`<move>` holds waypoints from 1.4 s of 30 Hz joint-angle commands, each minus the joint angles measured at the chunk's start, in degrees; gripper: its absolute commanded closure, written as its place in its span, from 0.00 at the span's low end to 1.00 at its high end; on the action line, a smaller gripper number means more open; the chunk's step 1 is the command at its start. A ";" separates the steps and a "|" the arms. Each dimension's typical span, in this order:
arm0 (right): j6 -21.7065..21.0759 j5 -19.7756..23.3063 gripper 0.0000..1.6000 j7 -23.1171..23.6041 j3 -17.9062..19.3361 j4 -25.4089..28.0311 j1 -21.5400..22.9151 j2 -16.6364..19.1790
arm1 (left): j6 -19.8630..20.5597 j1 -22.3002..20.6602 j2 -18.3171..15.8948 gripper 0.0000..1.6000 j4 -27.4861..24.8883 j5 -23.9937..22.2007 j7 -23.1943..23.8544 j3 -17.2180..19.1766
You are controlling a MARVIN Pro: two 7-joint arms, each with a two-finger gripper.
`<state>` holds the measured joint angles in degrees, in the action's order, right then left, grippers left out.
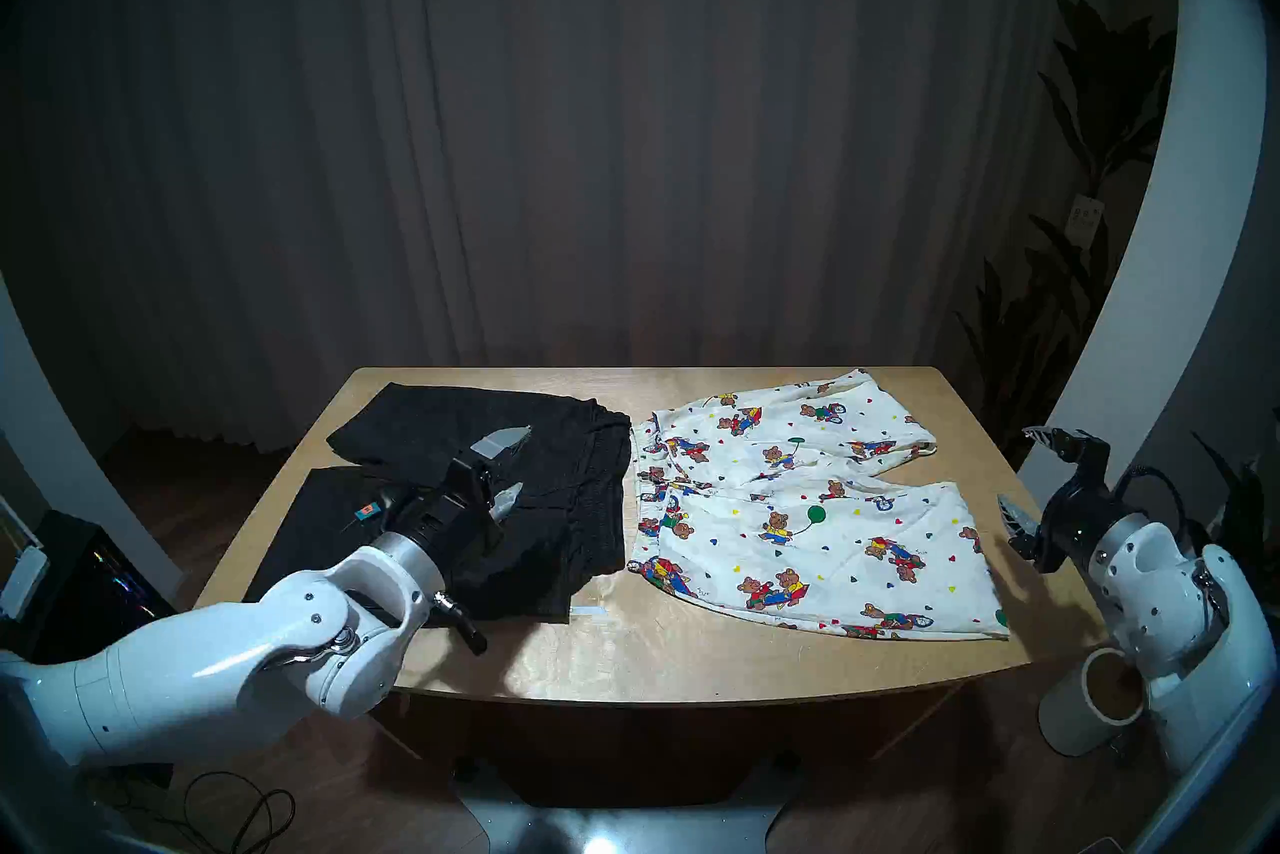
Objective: Fold pants twice and stack them
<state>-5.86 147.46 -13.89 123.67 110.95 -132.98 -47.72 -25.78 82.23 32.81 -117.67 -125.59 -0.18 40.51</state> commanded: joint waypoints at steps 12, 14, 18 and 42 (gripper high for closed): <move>-6.90 -0.42 0.00 0.48 1.58 -5.98 -1.73 1.27 | -1.58 -2.93 4.90 0.00 -3.06 4.37 -6.13 -3.91; -8.27 -0.20 0.00 0.62 1.21 -7.31 -1.60 1.54 | -0.93 -3.22 5.16 0.00 -3.21 4.10 -6.58 -4.08; -10.04 -0.90 0.00 1.72 0.73 -9.40 -1.17 1.74 | -0.85 -3.53 5.45 0.00 -3.47 4.29 -7.29 -4.46; -16.61 -4.34 0.00 5.06 -4.02 -18.63 2.99 3.60 | 1.79 -2.11 4.87 0.00 -3.11 6.36 -2.27 -4.95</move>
<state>-21.12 143.43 -10.29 119.32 92.97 -132.15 -45.77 -23.74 81.66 37.76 -120.67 -121.50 -3.00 35.16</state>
